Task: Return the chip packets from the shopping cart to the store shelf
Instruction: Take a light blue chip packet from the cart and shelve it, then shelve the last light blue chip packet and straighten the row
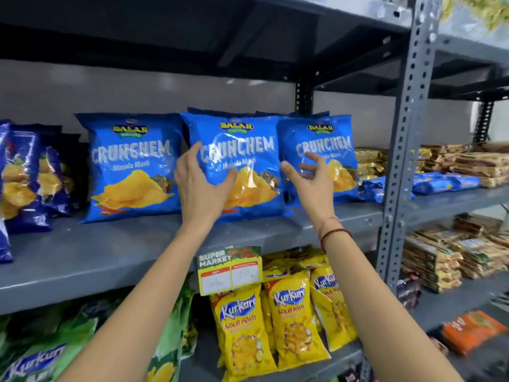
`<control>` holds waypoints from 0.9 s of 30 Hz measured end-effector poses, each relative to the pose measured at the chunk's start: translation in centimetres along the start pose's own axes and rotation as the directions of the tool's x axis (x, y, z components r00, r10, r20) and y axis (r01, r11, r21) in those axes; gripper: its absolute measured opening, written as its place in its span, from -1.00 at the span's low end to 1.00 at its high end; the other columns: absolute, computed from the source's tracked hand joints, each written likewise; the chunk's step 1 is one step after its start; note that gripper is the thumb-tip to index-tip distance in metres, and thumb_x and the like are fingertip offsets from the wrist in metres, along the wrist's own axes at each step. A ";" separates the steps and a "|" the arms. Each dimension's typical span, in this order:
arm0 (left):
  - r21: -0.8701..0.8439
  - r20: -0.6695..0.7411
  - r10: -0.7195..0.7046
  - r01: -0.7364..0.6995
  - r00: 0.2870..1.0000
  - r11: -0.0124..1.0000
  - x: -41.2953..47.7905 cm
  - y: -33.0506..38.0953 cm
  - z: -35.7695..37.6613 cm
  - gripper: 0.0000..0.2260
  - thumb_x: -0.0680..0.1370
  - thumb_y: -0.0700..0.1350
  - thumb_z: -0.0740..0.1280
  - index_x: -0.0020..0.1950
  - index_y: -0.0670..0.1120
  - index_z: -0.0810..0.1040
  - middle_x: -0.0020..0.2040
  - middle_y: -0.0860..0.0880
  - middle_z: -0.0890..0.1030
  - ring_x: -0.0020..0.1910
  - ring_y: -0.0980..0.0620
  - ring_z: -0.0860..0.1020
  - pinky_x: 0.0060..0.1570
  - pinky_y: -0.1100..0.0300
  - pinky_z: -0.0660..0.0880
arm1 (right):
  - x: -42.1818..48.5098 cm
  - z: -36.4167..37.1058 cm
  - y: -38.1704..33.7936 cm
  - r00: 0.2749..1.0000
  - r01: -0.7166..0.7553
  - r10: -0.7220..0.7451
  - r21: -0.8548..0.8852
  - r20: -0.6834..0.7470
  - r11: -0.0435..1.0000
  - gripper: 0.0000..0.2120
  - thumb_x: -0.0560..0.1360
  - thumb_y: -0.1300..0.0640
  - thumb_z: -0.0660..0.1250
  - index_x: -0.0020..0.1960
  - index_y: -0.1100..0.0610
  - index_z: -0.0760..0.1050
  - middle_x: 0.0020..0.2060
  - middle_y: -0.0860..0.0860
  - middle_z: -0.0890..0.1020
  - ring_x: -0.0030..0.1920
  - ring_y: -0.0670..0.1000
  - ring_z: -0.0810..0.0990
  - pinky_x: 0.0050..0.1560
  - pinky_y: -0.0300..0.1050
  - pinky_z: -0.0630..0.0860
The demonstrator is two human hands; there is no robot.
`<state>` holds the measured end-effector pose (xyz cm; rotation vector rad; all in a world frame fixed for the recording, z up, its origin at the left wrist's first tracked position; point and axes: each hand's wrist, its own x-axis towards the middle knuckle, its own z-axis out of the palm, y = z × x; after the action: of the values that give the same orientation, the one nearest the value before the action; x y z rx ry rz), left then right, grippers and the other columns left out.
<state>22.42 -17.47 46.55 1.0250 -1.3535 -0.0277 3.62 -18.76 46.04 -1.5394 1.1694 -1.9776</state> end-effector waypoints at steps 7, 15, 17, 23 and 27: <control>-0.216 0.159 0.332 -0.295 0.930 0.931 -9.6 3.9 6.2 -0.72 0.45 -0.12 0.35 0.14 -0.11 0.52 0.10 -0.08 0.52 0.11 0.08 0.48 0.08 0.05 0.51 | -7.5 -9.5 2.8 0.977 -0.041 0.035 -0.024 -0.209 0.999 -0.67 0.44 0.03 0.44 0.14 0.09 0.46 -0.05 0.06 0.64 -0.13 -0.16 0.60 -0.06 -0.32 0.50; -0.296 0.655 0.260 -0.076 0.710 0.952 -25.5 2.4 16.5 -0.75 0.43 -0.19 0.34 0.10 -0.19 0.54 0.03 -0.17 0.57 0.06 -0.09 0.53 0.13 0.13 0.42 | -19.7 -21.9 12.5 0.826 -0.434 0.338 -0.125 -0.451 0.892 -0.73 0.47 0.10 0.41 0.10 0.13 0.44 -0.26 -0.09 0.55 -0.30 -0.27 0.54 -0.14 -0.25 0.51; -0.239 0.790 0.202 -0.013 0.579 0.971 -30.1 1.1 18.7 -0.73 0.42 -0.22 0.36 0.11 -0.22 0.54 0.03 -0.22 0.57 0.06 -0.16 0.54 0.11 0.17 0.37 | -23.4 -24.9 15.2 0.748 -0.546 0.421 -0.114 -0.513 0.830 -0.78 0.46 0.14 0.42 0.06 0.13 0.45 -0.27 -0.03 0.56 -0.23 -0.11 0.56 -0.07 -0.13 0.51; -0.052 0.995 0.045 0.071 0.094 0.996 -43.6 -2.5 22.7 -0.63 0.41 -0.26 0.41 0.20 -0.26 0.50 0.13 -0.30 0.54 0.15 -0.22 0.50 0.14 0.17 0.30 | -36.1 -32.9 22.4 0.412 -0.855 0.610 -0.054 -0.677 0.516 -0.61 0.45 0.19 0.43 0.19 0.33 0.44 -0.15 0.14 0.56 -0.16 0.04 0.51 -0.25 -0.41 0.43; 0.095 0.962 -0.093 -0.005 -0.258 0.995 -52.0 -5.3 23.9 -0.54 0.47 -0.17 0.38 0.32 -0.26 0.39 0.28 -0.29 0.46 0.29 -0.22 0.41 0.27 0.05 0.28 | -46.1 -36.5 25.8 0.094 -0.973 0.712 0.089 -0.696 0.215 -0.52 0.43 0.18 0.45 0.24 0.35 0.39 -0.01 0.27 0.55 -0.01 0.11 0.52 0.06 0.06 0.49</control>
<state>-8.75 -5.52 -0.25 1.0251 -2.8998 -1.2377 -19.70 13.03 -4.65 0.1162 2.1773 -1.2676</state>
